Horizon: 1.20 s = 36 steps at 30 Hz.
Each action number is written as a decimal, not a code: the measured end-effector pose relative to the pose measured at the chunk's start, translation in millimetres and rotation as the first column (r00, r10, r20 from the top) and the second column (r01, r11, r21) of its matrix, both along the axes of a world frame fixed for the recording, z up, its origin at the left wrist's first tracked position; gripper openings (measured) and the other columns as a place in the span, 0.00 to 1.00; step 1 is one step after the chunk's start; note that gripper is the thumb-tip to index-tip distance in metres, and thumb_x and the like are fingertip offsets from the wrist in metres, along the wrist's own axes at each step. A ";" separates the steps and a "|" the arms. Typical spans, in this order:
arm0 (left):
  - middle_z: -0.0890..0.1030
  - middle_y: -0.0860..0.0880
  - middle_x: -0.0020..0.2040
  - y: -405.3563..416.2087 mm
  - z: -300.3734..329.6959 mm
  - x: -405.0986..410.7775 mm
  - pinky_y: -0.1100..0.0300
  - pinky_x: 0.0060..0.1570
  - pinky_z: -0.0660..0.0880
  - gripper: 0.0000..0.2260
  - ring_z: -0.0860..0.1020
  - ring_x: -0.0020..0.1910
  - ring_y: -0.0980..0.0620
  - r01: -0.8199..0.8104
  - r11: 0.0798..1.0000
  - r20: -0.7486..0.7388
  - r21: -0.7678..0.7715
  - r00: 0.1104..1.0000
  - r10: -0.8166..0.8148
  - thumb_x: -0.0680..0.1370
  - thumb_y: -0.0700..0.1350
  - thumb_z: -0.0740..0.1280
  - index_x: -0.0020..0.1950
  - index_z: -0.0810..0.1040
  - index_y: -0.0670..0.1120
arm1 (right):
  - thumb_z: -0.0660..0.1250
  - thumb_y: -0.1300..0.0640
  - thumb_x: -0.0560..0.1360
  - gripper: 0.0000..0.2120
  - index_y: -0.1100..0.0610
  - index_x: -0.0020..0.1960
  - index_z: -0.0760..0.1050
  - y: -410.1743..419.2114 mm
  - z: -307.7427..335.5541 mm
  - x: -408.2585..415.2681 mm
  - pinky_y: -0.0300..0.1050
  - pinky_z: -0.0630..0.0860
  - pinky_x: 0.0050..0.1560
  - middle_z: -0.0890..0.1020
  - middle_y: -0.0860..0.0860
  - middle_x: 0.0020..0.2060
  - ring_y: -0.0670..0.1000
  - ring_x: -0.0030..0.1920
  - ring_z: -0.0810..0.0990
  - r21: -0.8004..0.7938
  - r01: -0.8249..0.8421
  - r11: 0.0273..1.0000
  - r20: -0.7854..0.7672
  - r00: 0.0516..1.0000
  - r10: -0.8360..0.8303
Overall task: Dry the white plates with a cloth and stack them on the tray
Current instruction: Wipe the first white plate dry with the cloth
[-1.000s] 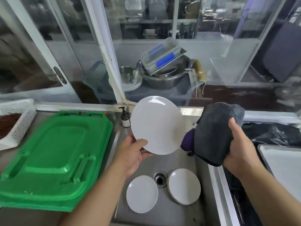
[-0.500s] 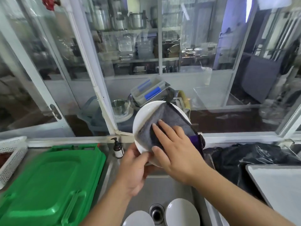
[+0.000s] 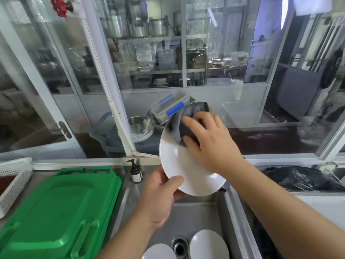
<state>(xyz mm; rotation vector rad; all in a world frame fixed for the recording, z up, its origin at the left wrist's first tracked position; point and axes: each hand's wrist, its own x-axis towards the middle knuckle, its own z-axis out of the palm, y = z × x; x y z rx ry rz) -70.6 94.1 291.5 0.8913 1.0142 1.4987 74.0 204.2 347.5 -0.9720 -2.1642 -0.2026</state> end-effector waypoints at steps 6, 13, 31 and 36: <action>0.87 0.46 0.55 5.1 11.0 -6.8 0.42 0.48 0.85 0.17 0.86 0.52 0.47 -0.075 0.995 -0.072 0.071 0.994 0.080 0.72 0.38 0.68 0.52 0.86 0.57 | 0.65 0.54 0.84 0.20 0.53 0.75 0.72 5.6 -15.5 2.7 0.63 0.74 0.60 0.75 0.59 0.62 0.66 0.59 0.72 -0.217 0.138 0.966 -0.217 0.958 -0.186; 0.87 0.41 0.50 12.1 11.0 -6.8 0.52 0.45 0.83 0.15 0.85 0.47 0.47 -0.055 0.996 -0.159 0.070 0.985 0.066 0.73 0.36 0.66 0.54 0.85 0.51 | 0.60 0.51 0.83 0.19 0.55 0.71 0.75 -42.4 -41.1 -14.9 0.58 0.76 0.57 0.75 0.55 0.60 0.60 0.55 0.75 -0.172 -0.134 0.976 -0.225 0.970 0.094; 0.87 0.48 0.56 9.3 23.2 -3.4 0.51 0.45 0.84 0.18 0.86 0.54 0.47 -0.182 0.976 -0.023 0.123 0.982 0.186 0.74 0.33 0.67 0.50 0.87 0.56 | 0.68 0.59 0.83 0.17 0.58 0.71 0.81 7.7 -31.0 7.2 0.64 0.76 0.63 0.78 0.61 0.63 0.66 0.59 0.73 -0.164 0.201 0.966 -0.237 0.942 -0.236; 0.88 0.46 0.54 14.0 23.2 -5.4 0.50 0.45 0.84 0.18 0.87 0.53 0.45 -0.169 0.980 -0.024 0.107 0.985 0.172 0.71 0.35 0.67 0.51 0.87 0.54 | 0.71 0.61 0.80 0.13 0.61 0.63 0.80 -22.6 -51.5 4.5 0.60 0.80 0.49 0.79 0.59 0.54 0.63 0.47 0.77 -0.137 0.091 0.986 -0.210 0.970 -0.119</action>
